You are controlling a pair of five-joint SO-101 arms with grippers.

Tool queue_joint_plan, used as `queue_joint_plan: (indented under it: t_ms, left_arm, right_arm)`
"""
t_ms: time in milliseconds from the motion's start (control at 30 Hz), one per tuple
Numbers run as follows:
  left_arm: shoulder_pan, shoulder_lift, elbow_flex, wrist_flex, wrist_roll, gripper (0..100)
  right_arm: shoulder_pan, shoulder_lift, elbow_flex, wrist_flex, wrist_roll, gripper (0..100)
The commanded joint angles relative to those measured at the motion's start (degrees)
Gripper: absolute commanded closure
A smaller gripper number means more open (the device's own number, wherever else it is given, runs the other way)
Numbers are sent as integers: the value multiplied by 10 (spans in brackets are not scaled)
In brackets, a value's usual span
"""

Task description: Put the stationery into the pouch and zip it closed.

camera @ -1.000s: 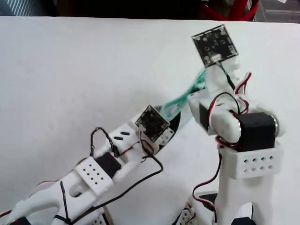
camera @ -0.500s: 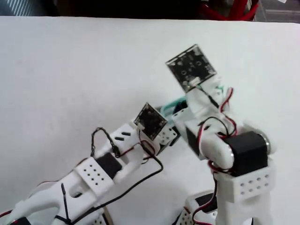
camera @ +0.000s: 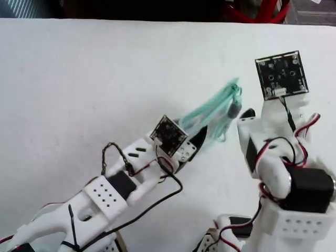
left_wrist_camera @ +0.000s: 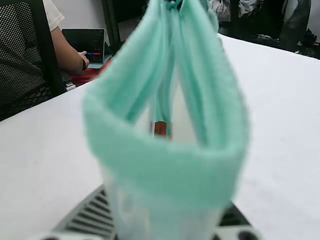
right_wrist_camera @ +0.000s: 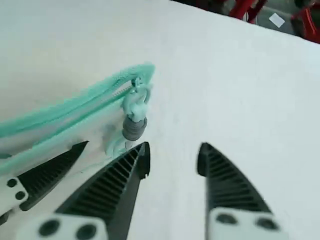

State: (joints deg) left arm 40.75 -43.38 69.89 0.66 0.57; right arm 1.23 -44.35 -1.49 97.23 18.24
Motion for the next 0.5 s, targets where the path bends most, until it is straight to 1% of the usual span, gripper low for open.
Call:
queue_joint_plan:
  t_ms: [0,133,233,300,367,467]
  left_arm:
    - [6,-7,-27,-4,-3,909]
    - [7,-7,-26,-4,-3,909]
    - [7,-7,-26,-4,-3,909]
    - [7,-7,-26,-4,-3,909]
    - [7,-7,-26,-3,-3,909]
    - [7,-7,-26,-3,-3,909]
  right_arm:
    - [11,-6,45,-43,-9,755]
    - [4,-6,102,-93,-9,753]
    - [-34,-14,135,-116,4,752]
    - [-62,-42,162,-137,23,752]
    - [-89,-87,191,-161,25,752]
    - [-111,-157,243,-195,28,752]
